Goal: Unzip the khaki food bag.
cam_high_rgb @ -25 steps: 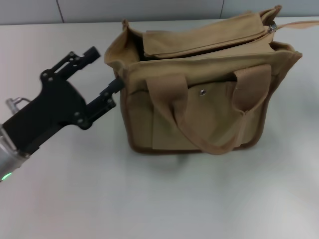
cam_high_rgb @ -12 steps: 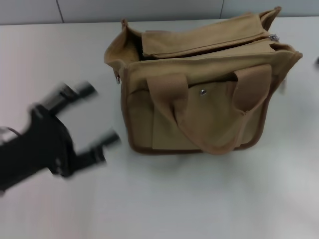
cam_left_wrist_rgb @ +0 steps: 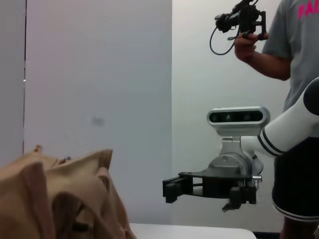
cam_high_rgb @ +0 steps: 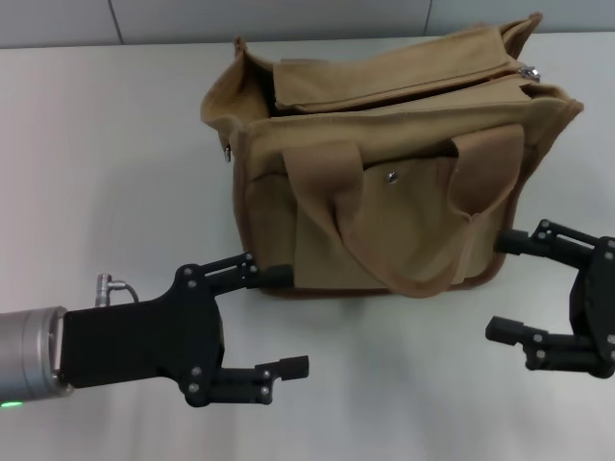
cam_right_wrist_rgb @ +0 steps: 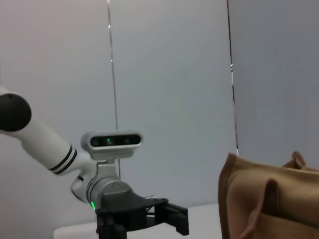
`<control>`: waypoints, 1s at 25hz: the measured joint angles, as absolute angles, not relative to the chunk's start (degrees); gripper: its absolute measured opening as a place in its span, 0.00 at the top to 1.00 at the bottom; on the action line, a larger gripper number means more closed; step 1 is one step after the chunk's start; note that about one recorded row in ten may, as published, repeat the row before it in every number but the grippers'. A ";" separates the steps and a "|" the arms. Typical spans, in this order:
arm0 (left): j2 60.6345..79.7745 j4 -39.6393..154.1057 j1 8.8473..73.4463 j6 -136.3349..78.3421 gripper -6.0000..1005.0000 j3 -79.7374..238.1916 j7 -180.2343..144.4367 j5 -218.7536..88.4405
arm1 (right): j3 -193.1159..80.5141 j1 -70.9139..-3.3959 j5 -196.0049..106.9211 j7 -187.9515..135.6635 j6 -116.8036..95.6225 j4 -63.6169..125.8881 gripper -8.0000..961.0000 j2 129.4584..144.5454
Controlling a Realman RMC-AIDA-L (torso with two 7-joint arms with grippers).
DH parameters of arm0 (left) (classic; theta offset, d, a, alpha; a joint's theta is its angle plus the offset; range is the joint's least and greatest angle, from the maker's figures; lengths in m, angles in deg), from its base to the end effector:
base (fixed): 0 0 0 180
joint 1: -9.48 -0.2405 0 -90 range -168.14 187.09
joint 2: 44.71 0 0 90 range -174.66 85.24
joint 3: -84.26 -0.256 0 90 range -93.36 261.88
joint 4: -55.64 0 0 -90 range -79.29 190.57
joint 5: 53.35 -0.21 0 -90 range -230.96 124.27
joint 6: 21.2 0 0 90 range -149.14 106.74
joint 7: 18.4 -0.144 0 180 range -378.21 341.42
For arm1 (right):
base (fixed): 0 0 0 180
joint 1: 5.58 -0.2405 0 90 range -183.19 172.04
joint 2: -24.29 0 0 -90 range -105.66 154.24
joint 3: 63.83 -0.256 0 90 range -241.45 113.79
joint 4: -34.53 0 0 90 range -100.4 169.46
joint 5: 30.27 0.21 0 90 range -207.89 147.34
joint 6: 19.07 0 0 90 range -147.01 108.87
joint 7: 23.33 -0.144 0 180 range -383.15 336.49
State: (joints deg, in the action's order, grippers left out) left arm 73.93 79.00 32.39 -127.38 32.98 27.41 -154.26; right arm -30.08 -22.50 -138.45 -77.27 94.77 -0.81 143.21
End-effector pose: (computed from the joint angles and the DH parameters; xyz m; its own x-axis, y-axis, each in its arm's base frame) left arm -0.2604 0.2390 -0.0311 0.7134 0.0124 0.7007 0.0870 -0.9937 -0.0710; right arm 0.2876 0.2278 0.0240 0.7051 -0.0264 -0.7086 -0.2156 -0.9600 -0.1787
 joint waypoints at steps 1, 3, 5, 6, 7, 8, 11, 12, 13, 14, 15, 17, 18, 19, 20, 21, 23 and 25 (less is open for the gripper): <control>73.93 78.95 32.50 -127.30 0.17 32.98 27.43 -154.29 | -30.08 -22.62 -138.59 -77.27 94.66 -0.80 0.13 143.23; 73.91 78.85 32.61 -127.26 0.17 33.03 27.45 -154.25 | -30.08 -22.83 -138.64 -77.21 94.60 -0.74 0.13 143.23; 73.87 78.81 32.59 -127.26 0.17 33.16 27.46 -154.14 | -30.08 -22.90 -138.70 -77.08 94.57 -0.68 0.13 143.25; 73.87 78.81 32.56 -127.28 0.17 33.20 27.46 -154.12 | -30.09 -22.90 -138.72 -77.05 94.56 -0.68 0.13 143.25; 73.86 78.81 32.51 -127.32 0.17 33.24 27.43 -154.12 | -30.10 -22.90 -138.74 -77.03 94.56 -0.67 0.13 143.25; 73.86 78.81 32.45 -127.35 0.17 33.27 27.38 -154.11 | -30.14 -22.90 -138.76 -77.00 94.56 -0.65 0.13 143.26; 73.85 78.81 32.21 -127.37 0.17 33.35 27.11 -154.09 | -30.32 -22.89 -138.80 -76.83 94.52 -0.55 0.13 143.28; 73.85 78.81 32.15 -127.37 0.17 33.37 27.06 -154.08 | -30.39 -22.89 -138.81 -76.76 94.51 -0.50 0.13 143.29; 73.85 78.81 32.07 -127.37 0.17 33.39 27.02 -154.07 | -30.43 -22.89 -138.82 -76.72 94.50 -0.48 0.13 143.29; 73.85 78.82 31.98 -127.38 0.17 33.39 26.99 -154.06 | -30.45 -22.89 -138.82 -76.70 94.50 -0.47 0.13 143.30; 73.85 78.82 31.92 -127.37 0.17 33.39 26.98 -154.06 | -30.45 -22.89 -138.82 -76.69 94.50 -0.46 0.13 143.29; 73.85 78.83 31.78 -127.37 0.17 33.39 26.95 -154.05 | -30.49 -22.89 -138.82 -76.68 94.50 -0.43 0.13 143.29; 73.85 78.84 31.74 -127.38 0.17 33.38 26.95 -154.03 | -30.53 -22.89 -138.81 -76.66 94.50 -0.41 0.13 143.29; 73.85 78.85 31.65 -127.37 0.17 33.38 26.93 -154.00 | -30.58 -22.88 -138.77 -76.64 94.50 -0.39 0.13 143.30; 73.85 78.85 31.61 -127.37 0.17 33.41 26.91 -153.98 | -30.62 -22.85 -138.70 -76.62 94.50 -0.38 0.13 143.30; 73.85 78.85 31.56 -127.37 0.17 33.46 26.87 -153.98 | -30.67 -22.80 -138.62 -76.60 94.50 -0.37 0.13 143.32; 73.85 78.85 31.44 -127.36 0.17 33.73 26.72 -153.97 | -30.71 -22.73 -138.55 -76.57 94.50 -0.36 0.13 143.36; 73.85 78.85 31.29 -127.35 0.17 34.00 26.23 -153.97 | -30.76 -22.68 -138.44 -76.53 94.50 -0.35 0.13 143.41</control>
